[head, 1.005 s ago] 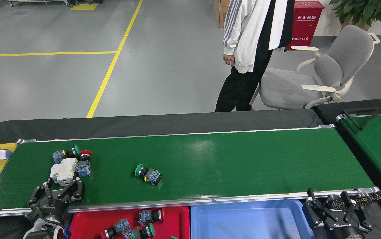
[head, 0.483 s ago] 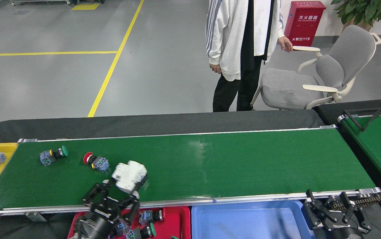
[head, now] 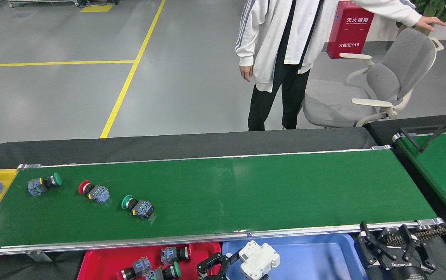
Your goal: Pick switch part from conveyor to tray
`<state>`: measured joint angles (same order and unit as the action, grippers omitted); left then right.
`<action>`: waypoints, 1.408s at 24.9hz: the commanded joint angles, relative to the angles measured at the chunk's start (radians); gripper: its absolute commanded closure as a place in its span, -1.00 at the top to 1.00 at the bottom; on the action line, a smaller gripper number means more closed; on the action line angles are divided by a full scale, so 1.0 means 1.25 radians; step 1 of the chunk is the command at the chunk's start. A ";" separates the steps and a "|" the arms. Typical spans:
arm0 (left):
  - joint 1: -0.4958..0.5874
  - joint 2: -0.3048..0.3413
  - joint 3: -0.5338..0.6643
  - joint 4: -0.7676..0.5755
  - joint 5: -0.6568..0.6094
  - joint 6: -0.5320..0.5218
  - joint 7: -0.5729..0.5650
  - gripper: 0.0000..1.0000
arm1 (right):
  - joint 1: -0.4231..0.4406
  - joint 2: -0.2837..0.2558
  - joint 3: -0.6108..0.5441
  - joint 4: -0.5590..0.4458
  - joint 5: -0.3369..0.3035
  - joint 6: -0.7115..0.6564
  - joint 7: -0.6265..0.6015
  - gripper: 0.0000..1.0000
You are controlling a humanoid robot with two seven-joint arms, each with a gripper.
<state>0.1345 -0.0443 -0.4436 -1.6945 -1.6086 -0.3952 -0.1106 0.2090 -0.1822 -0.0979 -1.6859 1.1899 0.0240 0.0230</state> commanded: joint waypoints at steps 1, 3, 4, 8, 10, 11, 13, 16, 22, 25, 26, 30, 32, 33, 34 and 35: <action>0.002 -0.005 0.015 -0.018 0.003 0.015 0.000 1.00 | -0.008 -0.009 -0.005 -0.011 -0.001 -0.001 0.000 0.99; 0.007 -0.009 0.082 -0.034 0.004 0.068 0.004 1.00 | -0.008 -0.010 -0.005 -0.011 -0.001 -0.002 0.001 1.00; 0.010 -0.010 0.113 -0.042 0.004 0.094 0.004 1.00 | -0.008 -0.010 -0.006 -0.011 -0.001 -0.002 0.004 0.99; 0.047 0.001 0.354 -0.057 0.034 0.173 0.011 1.00 | -0.008 -0.010 -0.006 -0.011 -0.001 -0.001 0.004 0.99; 0.085 0.008 0.478 -0.053 0.089 0.128 0.023 1.00 | -0.006 -0.010 -0.013 -0.011 -0.001 -0.001 0.004 0.99; 0.110 0.015 0.535 -0.054 0.095 0.093 0.023 1.00 | -0.004 -0.010 -0.019 -0.011 -0.001 -0.002 0.004 1.00; 0.139 0.031 0.620 -0.051 0.095 0.049 0.025 1.00 | -0.003 -0.010 -0.021 -0.011 -0.001 -0.003 0.006 1.00; 0.143 0.038 0.709 -0.027 0.098 0.028 0.026 1.00 | -0.003 -0.009 -0.024 -0.011 -0.002 -0.018 0.012 1.00; 0.132 0.053 0.711 -0.025 0.100 0.020 0.084 1.00 | -0.003 -0.009 -0.022 -0.011 -0.002 -0.030 0.014 1.00; 0.090 0.078 0.684 -0.003 0.099 -0.029 0.084 1.00 | -0.004 -0.009 -0.022 -0.011 -0.002 -0.034 0.014 0.99; 0.063 0.087 0.675 0.009 0.094 -0.034 0.081 1.00 | -0.005 -0.008 -0.022 -0.011 -0.002 -0.039 0.014 1.00; -0.050 0.103 0.657 0.105 0.090 -0.031 0.074 1.00 | -0.006 -0.006 -0.022 -0.011 -0.002 -0.041 0.014 0.99; -0.087 0.130 0.656 0.160 0.090 -0.031 0.071 1.00 | -0.009 -0.005 -0.021 -0.011 -0.002 -0.041 0.014 0.99; -0.095 0.141 0.652 0.176 0.090 -0.031 0.071 1.00 | -0.009 -0.005 -0.021 -0.011 -0.001 -0.041 0.015 1.00; -0.108 0.153 0.645 0.195 0.090 -0.031 0.071 1.00 | -0.010 -0.005 -0.021 -0.012 -0.002 -0.041 0.015 0.99; -0.116 0.164 0.636 0.212 0.092 -0.030 0.071 1.00 | -0.013 -0.004 -0.021 -0.011 -0.001 -0.041 0.015 1.00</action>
<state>0.0086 0.1423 0.3590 -1.4402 -1.4941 -0.4308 -0.0219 0.2073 -0.1821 -0.1198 -1.6860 1.1898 -0.0247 0.0435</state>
